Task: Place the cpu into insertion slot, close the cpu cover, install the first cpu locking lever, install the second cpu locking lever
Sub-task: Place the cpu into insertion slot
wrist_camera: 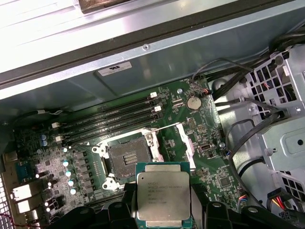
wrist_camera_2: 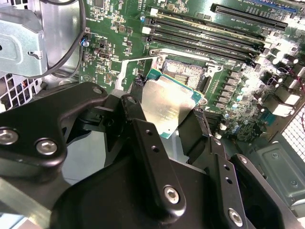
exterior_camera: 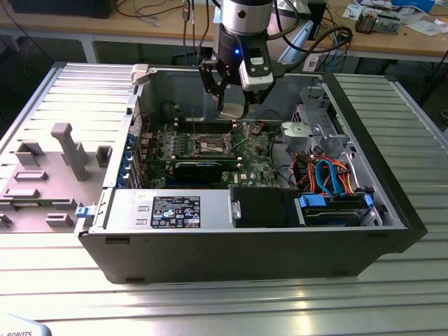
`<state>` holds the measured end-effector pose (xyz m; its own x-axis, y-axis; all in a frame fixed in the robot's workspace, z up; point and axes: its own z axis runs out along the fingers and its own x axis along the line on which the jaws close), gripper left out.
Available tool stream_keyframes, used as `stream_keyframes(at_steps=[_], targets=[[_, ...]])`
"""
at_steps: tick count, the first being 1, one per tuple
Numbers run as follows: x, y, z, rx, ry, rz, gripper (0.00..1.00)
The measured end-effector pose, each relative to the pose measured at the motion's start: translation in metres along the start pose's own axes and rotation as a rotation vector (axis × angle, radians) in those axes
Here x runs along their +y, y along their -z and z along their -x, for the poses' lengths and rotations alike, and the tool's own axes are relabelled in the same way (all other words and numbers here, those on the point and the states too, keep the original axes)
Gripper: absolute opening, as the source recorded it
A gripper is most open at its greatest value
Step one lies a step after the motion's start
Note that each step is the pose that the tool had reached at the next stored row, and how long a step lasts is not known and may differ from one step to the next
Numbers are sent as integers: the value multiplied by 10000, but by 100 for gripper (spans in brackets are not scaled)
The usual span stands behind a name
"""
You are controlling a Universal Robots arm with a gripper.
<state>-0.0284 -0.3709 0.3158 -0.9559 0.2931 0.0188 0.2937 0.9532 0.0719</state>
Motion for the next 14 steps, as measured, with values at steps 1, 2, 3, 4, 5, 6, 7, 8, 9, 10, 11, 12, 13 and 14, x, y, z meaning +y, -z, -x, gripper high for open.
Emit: stream_keyframes(at_steps=[1, 2, 3, 4, 5, 6, 7, 8, 9, 10, 11, 12, 13, 14], targets=[[0, 0, 0, 0, 0, 0, 54], [0, 0, 0, 0, 0, 0, 54], [0, 0, 0, 0, -1, 0, 54], [0, 0, 0, 0, -1, 0, 54], [0, 0, 0, 0, -20, 0, 54], [0, 0, 0, -5, -68, 1, 54], [0, -1, 0, -7, -102, 1, 54], [0, -1, 0, -9, -125, 3, 54], [0, -2, 0, -11, -157, 4, 54], [0, -3, 0, -14, -186, 4, 54], [0, -3, 0, -14, -198, 4, 54], [0, -3, 0, -15, -204, 4, 54], [0, -5, 0, -15, -208, 5, 54], [-1, -16, 0, -15, -213, 4, 54]])
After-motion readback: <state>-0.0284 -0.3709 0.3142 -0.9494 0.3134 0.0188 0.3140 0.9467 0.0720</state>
